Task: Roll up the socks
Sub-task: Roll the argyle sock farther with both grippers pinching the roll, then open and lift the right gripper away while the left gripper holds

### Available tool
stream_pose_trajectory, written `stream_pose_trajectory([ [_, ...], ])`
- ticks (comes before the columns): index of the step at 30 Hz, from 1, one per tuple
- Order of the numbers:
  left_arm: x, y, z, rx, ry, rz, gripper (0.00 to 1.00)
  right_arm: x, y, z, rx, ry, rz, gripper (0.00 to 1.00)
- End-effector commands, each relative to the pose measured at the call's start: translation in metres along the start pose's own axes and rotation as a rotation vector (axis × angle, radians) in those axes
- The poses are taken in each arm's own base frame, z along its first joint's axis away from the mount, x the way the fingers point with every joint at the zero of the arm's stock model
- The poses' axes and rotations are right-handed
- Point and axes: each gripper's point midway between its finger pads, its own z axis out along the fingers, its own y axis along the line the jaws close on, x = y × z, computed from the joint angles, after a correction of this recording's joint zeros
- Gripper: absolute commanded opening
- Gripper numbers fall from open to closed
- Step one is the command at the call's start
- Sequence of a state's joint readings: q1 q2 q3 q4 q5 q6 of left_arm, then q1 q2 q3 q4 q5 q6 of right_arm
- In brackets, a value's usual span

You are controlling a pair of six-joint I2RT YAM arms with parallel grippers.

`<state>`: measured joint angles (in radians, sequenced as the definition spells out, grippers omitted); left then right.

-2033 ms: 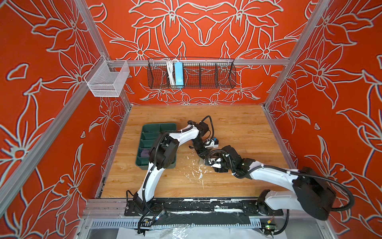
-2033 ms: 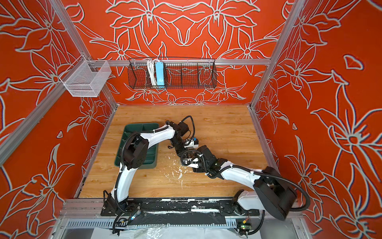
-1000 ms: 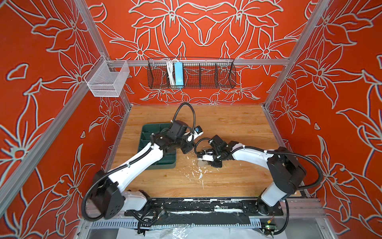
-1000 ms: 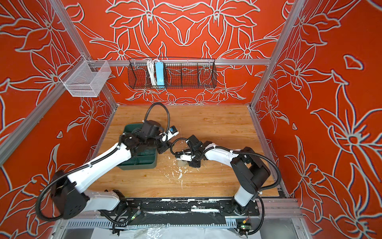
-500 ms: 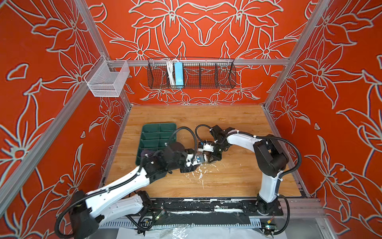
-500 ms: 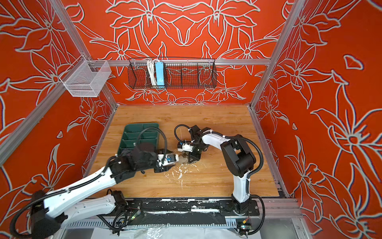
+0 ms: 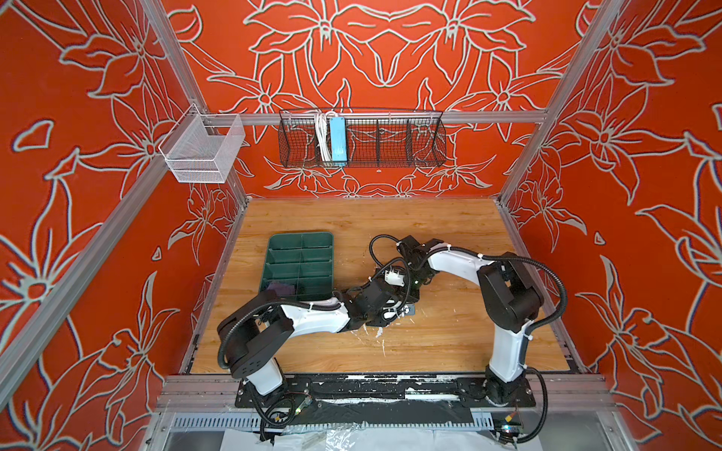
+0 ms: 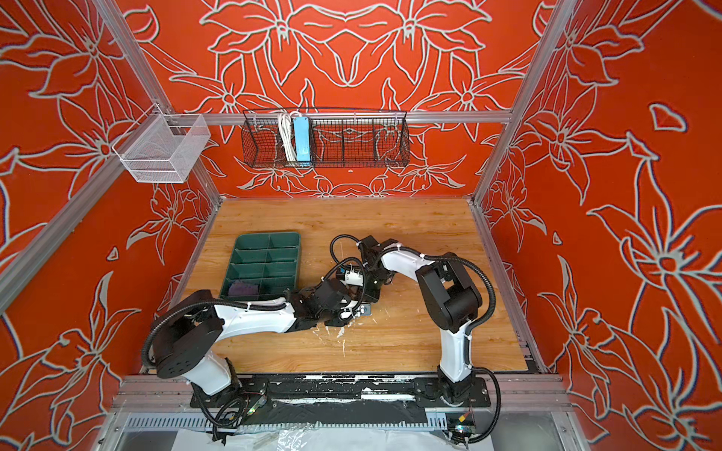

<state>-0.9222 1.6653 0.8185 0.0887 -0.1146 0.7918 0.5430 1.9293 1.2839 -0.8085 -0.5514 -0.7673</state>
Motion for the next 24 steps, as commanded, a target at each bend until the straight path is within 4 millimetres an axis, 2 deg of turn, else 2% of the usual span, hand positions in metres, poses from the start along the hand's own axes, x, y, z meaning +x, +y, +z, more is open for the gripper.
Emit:
stream_pose_trajectory([
  [1, -0.006, 0.012, 0.012, -0.061, -0.007, -0.029, 0.54, 0.016, 0.014, 0.01, -0.091, 0.058, 0.019, 0.13],
  [3, 0.0, 0.012, 0.02, -0.072, 0.026, -0.044, 0.51, 0.015, 0.017, 0.008, -0.106, 0.051, 0.014, 0.13],
  [7, 0.018, 0.004, 0.031, -0.052, 0.117, -0.051, 0.31, 0.012, 0.022, 0.002, -0.129, 0.023, 0.013, 0.13],
  [11, 0.039, -0.006, 0.035, -0.024, 0.212, -0.039, 0.18, 0.006, 0.023, -0.015, -0.108, -0.059, 0.018, 0.2],
  [16, 0.051, -0.013, 0.03, 0.01, 0.265, -0.02, 0.17, 0.001, 0.027, -0.045, -0.032, -0.175, -0.004, 0.36],
  [19, 0.058, -0.017, 0.029, 0.057, 0.293, -0.029, 0.17, 0.006, 0.032, -0.063, 0.019, -0.197, 0.003, 0.42],
  [22, 0.059, -0.017, 0.028, 0.118, 0.309, -0.064, 0.16, 0.014, 0.036, -0.083, 0.088, -0.232, 0.018, 0.42],
  [24, 0.058, -0.017, 0.025, 0.18, 0.318, -0.096, 0.16, 0.024, 0.026, -0.099, 0.202, -0.252, 0.055, 0.42],
])
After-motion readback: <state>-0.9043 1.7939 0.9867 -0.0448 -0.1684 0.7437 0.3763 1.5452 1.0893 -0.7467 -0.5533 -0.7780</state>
